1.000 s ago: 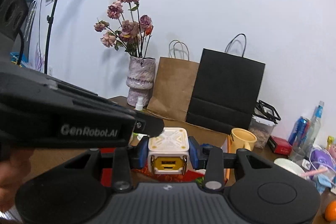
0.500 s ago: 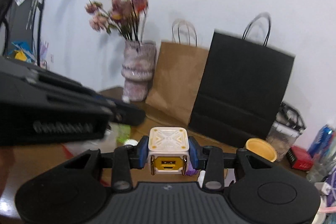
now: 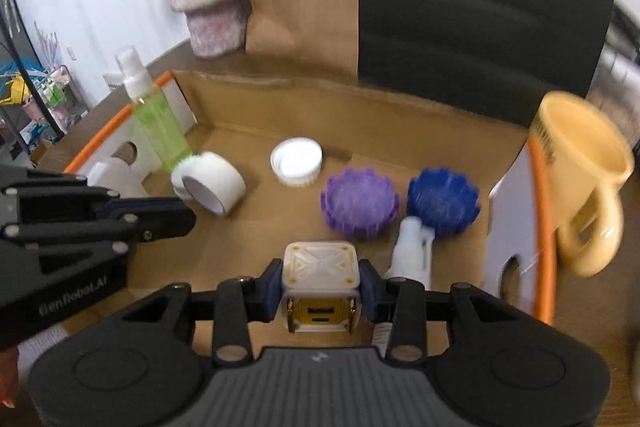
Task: Organize rigid objects
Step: 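Lower the cube into the box and open the right tool, then withdraw both tools from the box toward the red lint roller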
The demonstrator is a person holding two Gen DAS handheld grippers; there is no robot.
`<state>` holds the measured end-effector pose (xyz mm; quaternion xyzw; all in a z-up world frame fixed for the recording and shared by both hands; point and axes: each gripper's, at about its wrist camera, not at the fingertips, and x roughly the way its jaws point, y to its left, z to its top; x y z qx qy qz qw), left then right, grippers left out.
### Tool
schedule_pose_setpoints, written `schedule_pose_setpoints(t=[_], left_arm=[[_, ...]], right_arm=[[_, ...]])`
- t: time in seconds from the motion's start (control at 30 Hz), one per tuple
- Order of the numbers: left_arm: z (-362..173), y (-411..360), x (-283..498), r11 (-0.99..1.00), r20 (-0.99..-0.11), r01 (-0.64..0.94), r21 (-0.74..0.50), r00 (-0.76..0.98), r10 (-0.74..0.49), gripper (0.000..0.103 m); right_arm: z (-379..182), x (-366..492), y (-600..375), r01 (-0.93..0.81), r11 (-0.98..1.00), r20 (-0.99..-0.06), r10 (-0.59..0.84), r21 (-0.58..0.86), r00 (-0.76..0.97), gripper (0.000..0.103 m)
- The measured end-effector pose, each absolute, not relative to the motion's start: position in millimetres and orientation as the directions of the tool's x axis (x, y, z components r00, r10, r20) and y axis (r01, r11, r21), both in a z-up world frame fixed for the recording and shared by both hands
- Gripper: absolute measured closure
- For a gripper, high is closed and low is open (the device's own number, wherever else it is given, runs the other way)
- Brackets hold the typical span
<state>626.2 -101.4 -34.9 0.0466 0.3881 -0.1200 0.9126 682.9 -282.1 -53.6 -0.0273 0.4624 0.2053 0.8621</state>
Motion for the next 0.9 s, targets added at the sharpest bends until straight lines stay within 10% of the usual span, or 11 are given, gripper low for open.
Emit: schedule_pose_setpoints(t=[0.47,0.9], left_arm=[[-15,-91,613,0.974,-0.713,0.227,-0.017,0.680,-0.171,0.044],[84,-56,476,0.972,-0.423,0.234,-0.001,0.881,-0.213,0.015]], right_arm=[[-17,663,-298,-0.349,0.928,-0.780,0.313,0.130,0.542,0.028],[83,524,-334,-0.318,0.946,-0.551,0.294,0.054,0.781,0.013]])
